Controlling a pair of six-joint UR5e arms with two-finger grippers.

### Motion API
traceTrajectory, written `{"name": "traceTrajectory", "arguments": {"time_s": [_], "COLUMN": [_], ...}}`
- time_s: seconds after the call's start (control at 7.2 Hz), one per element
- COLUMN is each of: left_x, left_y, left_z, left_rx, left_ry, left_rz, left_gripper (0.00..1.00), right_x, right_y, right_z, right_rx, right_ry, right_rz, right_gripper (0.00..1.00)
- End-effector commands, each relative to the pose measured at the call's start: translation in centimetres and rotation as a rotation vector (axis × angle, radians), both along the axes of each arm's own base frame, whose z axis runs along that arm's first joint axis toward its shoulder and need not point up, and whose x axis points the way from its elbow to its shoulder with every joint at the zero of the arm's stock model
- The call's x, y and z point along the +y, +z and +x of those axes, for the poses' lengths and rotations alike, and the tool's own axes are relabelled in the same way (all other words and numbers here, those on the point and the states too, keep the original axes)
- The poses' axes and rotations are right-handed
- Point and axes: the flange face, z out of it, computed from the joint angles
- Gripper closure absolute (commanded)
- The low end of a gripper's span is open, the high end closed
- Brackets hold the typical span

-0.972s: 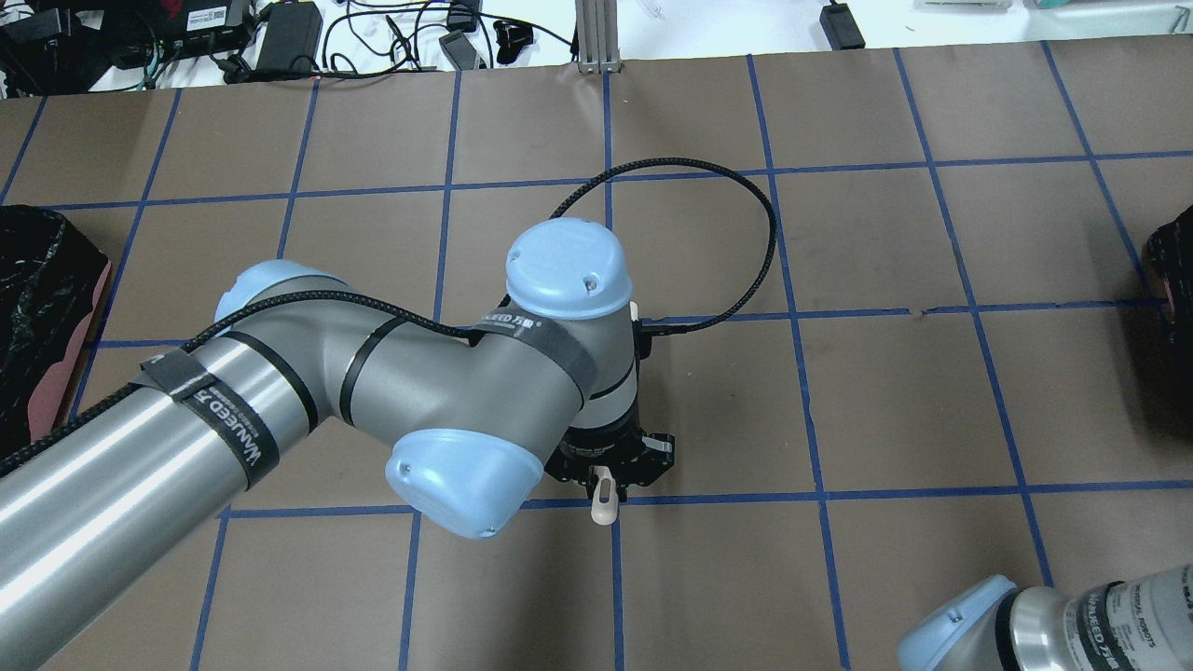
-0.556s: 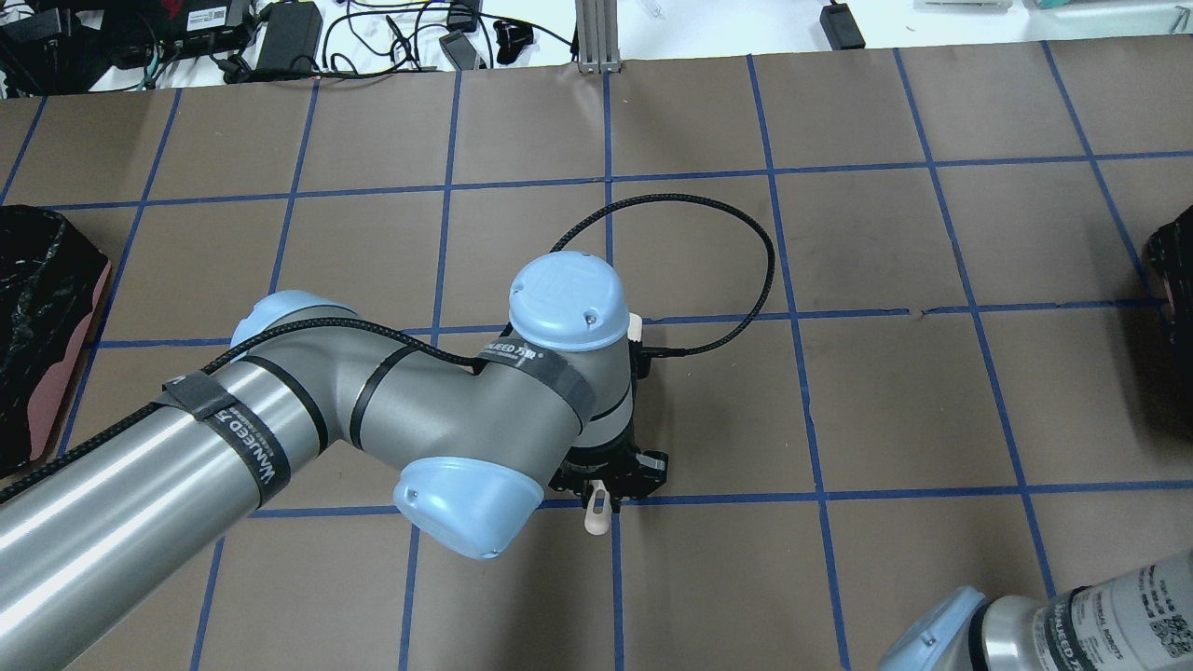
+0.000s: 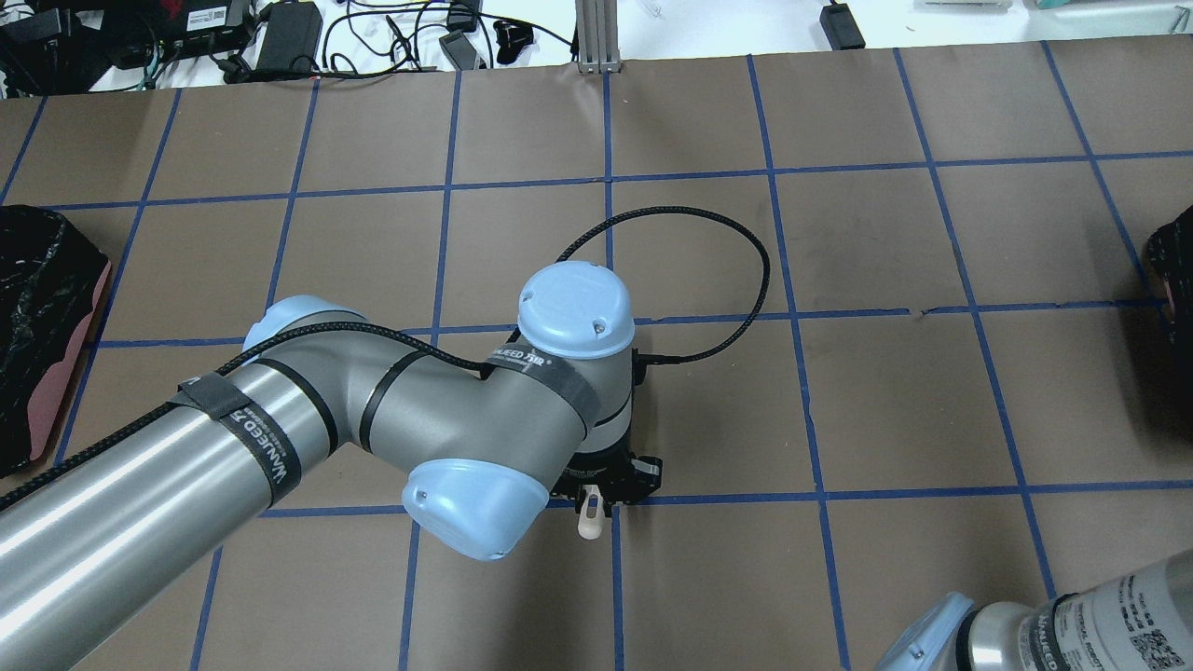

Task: Sweep and dump trash in nearest bin
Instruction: 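Tilt the dustpan over the black bin with the right gripper to dump the scraps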

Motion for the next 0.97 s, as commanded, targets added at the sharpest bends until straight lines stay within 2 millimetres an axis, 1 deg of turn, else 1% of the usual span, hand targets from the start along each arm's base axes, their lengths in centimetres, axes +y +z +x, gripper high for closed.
{"name": "traceTrajectory", "arguments": {"time_s": [0.0, 0.14, 0.28, 0.42, 0.56, 0.69, 0.83], "left_x": [0.4, 0.4, 0.4, 0.5, 0.5, 0.4, 0.4], "left_y": [-0.4, -0.7, -0.5, -0.7, -0.7, -0.7, -0.8], "left_z": [0.0, 0.0, -0.1, -0.1, -0.1, -0.1, -0.1], "left_rx": [-0.010, -0.008, -0.006, -0.011, -0.010, -0.010, -0.011], "left_ry": [0.025, 0.028, 0.035, 0.042, 0.041, 0.042, 0.042], "left_rz": [0.008, 0.019, 0.015, 0.019, 0.019, 0.018, 0.020], "left_gripper": [1.00, 1.00, 1.00, 0.94, 0.89, 0.88, 0.86], "right_x": [-0.1, 0.0, -0.3, -0.1, 0.0, 0.7, 1.1], "right_y": [2.3, 4.0, 6.2, 7.4, 7.6, 8.6, 9.0], "right_z": [1.2, 1.6, 2.1, 2.5, 2.7, 3.6, 5.6], "right_rx": [0.018, 0.033, 0.027, 0.034, 0.053, 0.040, -0.025], "right_ry": [0.030, 0.037, 0.073, 0.069, 0.007, -0.050, -0.134], "right_rz": [-0.061, -0.102, -0.165, -0.193, -0.251, -0.283, -0.345], "right_gripper": [1.00, 1.00, 1.00, 1.00, 1.00, 1.00, 1.00]}}
